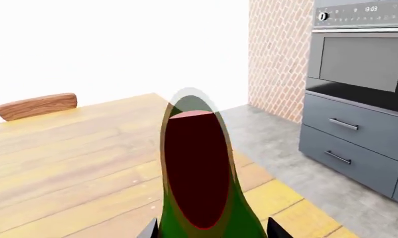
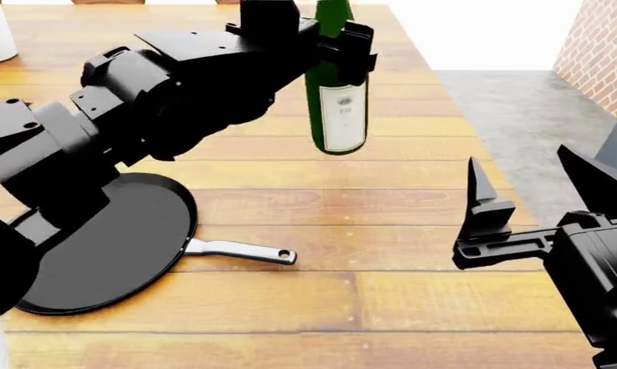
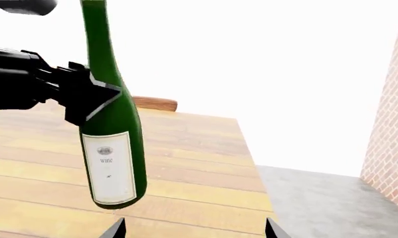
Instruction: Pick the pan and bottle and place them in the sink. Then turn on the water.
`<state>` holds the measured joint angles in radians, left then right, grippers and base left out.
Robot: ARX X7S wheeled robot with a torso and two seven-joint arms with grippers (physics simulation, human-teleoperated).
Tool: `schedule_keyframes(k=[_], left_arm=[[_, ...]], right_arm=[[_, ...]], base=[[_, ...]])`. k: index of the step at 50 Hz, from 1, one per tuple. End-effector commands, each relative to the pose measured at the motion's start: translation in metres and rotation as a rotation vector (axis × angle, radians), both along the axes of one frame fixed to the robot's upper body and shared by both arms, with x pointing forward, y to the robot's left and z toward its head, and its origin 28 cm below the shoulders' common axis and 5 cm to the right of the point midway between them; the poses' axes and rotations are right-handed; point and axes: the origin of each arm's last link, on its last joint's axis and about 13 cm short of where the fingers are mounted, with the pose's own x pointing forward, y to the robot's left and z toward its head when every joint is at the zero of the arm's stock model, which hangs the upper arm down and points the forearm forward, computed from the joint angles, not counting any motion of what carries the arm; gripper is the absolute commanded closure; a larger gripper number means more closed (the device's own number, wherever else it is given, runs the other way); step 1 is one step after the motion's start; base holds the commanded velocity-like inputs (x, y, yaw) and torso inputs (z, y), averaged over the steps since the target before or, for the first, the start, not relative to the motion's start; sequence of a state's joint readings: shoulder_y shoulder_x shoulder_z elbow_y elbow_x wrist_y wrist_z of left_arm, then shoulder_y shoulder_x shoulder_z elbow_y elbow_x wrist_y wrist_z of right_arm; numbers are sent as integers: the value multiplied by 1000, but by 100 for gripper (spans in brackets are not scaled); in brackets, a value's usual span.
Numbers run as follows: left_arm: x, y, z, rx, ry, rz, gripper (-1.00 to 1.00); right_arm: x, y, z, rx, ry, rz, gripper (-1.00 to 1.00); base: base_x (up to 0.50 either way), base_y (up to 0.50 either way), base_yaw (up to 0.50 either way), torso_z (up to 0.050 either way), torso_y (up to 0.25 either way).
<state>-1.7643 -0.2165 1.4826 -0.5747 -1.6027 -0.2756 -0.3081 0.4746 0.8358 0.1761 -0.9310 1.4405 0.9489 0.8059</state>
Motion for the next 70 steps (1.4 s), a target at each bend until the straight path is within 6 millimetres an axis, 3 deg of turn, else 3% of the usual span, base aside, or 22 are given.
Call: schedule_keyframes(k=[1, 11, 20, 30, 43, 51, 61, 70], left_arm=[[-26, 26, 45, -49, -129, 43, 100], [-69, 75, 78, -24, -232, 147, 100], [-105, 105, 84, 16, -269, 213, 100], [-140, 123, 83, 48, -301, 247, 100], [-151, 139, 68, 39, -286, 284, 100], [-152, 145, 66, 35, -281, 304, 100], [-153, 147, 64, 33, -274, 309, 100], [-152, 149, 61, 26, -268, 312, 100]], right_arm=[[1, 6, 7, -17, -7, 31, -100], [19, 24, 28, -77, 8, 228, -100], [45, 46, 44, -155, 41, 384, -100], [75, 65, 50, -291, 94, 549, -100], [116, 95, 44, -406, 174, 739, -100], [129, 109, 37, -390, 196, 801, -100], [131, 120, 35, -385, 284, 941, -100], [119, 124, 32, -407, 307, 1098, -100]], base=[[0, 0, 0, 0, 0], [0, 0, 0, 0, 1], [0, 0, 0, 0, 1], [0, 0, 0, 0, 0], [0, 0, 0, 0, 1], [0, 0, 0, 0, 1], [0, 0, 0, 0, 0], [0, 0, 0, 0, 1]])
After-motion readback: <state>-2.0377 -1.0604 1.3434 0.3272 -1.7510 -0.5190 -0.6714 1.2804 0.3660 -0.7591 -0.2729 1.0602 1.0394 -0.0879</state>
